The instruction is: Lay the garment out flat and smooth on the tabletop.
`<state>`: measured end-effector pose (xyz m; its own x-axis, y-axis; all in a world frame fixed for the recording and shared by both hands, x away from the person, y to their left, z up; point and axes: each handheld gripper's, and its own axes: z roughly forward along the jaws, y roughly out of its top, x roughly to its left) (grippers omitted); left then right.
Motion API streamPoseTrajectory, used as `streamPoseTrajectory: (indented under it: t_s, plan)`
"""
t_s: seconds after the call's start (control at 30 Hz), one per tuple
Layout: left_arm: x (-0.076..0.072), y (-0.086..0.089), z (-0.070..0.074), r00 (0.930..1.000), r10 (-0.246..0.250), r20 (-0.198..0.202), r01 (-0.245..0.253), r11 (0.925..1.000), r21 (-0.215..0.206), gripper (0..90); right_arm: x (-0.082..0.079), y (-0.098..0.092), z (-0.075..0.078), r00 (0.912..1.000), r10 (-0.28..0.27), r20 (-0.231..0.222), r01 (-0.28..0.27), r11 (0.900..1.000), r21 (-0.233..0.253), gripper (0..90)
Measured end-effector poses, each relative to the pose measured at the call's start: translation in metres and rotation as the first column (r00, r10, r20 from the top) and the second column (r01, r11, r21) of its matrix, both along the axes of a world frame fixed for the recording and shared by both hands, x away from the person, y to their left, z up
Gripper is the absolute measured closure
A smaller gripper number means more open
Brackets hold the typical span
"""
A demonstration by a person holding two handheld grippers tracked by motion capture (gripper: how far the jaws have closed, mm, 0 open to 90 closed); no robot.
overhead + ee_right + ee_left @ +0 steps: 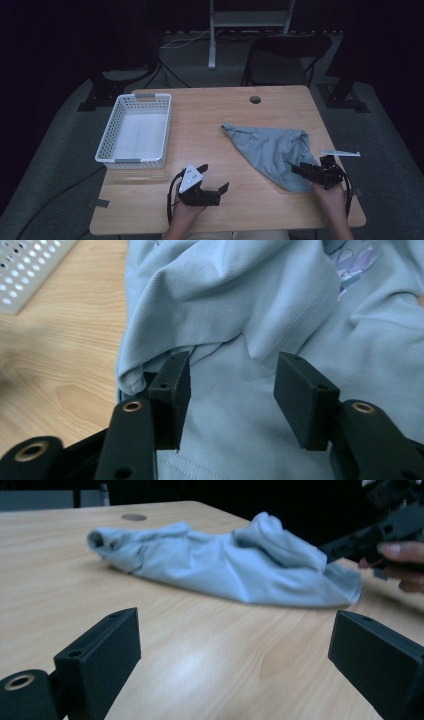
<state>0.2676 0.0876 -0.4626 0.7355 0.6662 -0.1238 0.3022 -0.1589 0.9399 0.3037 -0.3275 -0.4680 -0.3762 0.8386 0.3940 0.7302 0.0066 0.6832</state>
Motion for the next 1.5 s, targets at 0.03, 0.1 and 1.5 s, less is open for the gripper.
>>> streamPoseTrajectory:
  t_s: [0.03, 0.1, 1.5]
  plan:
    - [0.005, -0.003, 0.005, 1.0000, -0.003, -0.008, 0.003, 1.0000, 0.002, 7.6, 0.000, -0.002, 0.000, 1.0000, 0.001, -0.003, -0.001, 1.000, -0.001, 43.9]
    - [0.014, -0.009, 0.014, 0.9996, -0.022, -0.018, 0.022, 0.9997, 0.013, 7.5, -0.003, -0.006, 0.003, 0.9999, -0.012, 0.008, 0.012, 1.000, 0.000, 39.2]
    - [0.177, -0.202, 0.007, 0.9651, -0.002, -0.262, 0.131, 0.8706, 0.474, 28.8, -0.011, -0.018, 0.004, 0.9996, 0.016, 0.022, -0.017, 1.000, 0.013, 26.1]
